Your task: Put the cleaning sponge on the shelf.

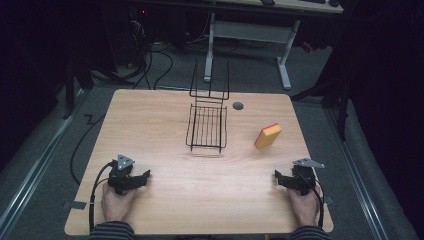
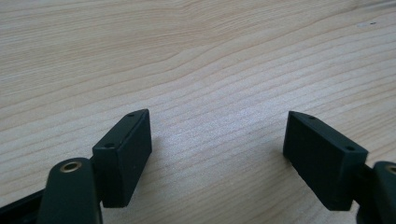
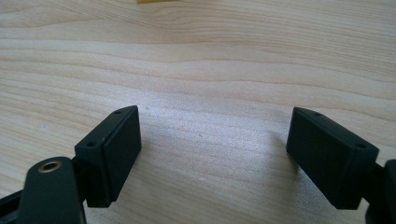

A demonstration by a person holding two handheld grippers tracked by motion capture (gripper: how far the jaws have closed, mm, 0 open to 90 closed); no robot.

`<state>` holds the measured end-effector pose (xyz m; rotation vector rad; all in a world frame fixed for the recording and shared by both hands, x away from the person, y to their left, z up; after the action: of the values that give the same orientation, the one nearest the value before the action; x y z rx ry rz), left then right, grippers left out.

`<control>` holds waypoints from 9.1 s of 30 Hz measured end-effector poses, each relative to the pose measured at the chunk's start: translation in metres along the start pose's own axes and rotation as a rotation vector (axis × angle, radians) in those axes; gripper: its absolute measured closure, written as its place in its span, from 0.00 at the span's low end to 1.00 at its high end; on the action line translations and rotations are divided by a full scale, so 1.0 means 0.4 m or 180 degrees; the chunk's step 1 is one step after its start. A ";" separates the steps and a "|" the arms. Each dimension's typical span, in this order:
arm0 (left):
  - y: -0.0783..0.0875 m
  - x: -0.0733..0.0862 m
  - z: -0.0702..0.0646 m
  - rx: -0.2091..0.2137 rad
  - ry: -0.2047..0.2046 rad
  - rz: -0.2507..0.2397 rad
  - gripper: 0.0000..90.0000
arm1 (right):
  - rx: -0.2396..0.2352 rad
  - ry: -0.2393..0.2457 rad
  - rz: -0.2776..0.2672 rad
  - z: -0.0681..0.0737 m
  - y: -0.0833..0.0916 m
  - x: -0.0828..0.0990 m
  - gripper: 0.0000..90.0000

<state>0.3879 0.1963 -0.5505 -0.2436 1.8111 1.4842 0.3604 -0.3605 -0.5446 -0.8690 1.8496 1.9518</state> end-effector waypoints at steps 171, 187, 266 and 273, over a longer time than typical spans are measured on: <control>-0.001 -0.001 -0.002 -0.0021 -0.0016 0.0009 0.27 | -0.0372 -0.0099 -0.0688 0.035 -0.087 -0.270 0.05; -0.001 -0.001 -0.001 -0.0017 -0.0013 0.0007 0.27 | -0.0222 -0.0055 -0.0691 0.035 -0.092 -0.268 0.23; -0.001 -0.001 0.000 -0.0008 -0.0006 0.0003 0.27 | -0.0957 0.0530 -0.0934 0.229 0.136 -0.348 0.26; 0.000 -0.001 0.000 -0.0006 -0.0005 0.0002 0.27 | -0.1065 0.0662 -0.0935 0.279 0.136 -0.385 0.26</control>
<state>0.3881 0.1962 -0.5505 -0.2427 1.8088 1.4863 0.4220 -0.2303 -0.4090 -1.4047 1.4081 2.0705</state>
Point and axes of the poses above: each handheld gripper's, and its own axes: y roughly backward along the jaws, x roughly out of its underside, z roughly to its left, the point moved 2 cm from there along -y, roughly forward along the jaws, and after that the axes turned 7 degrees about z, right-handed, at the moved point
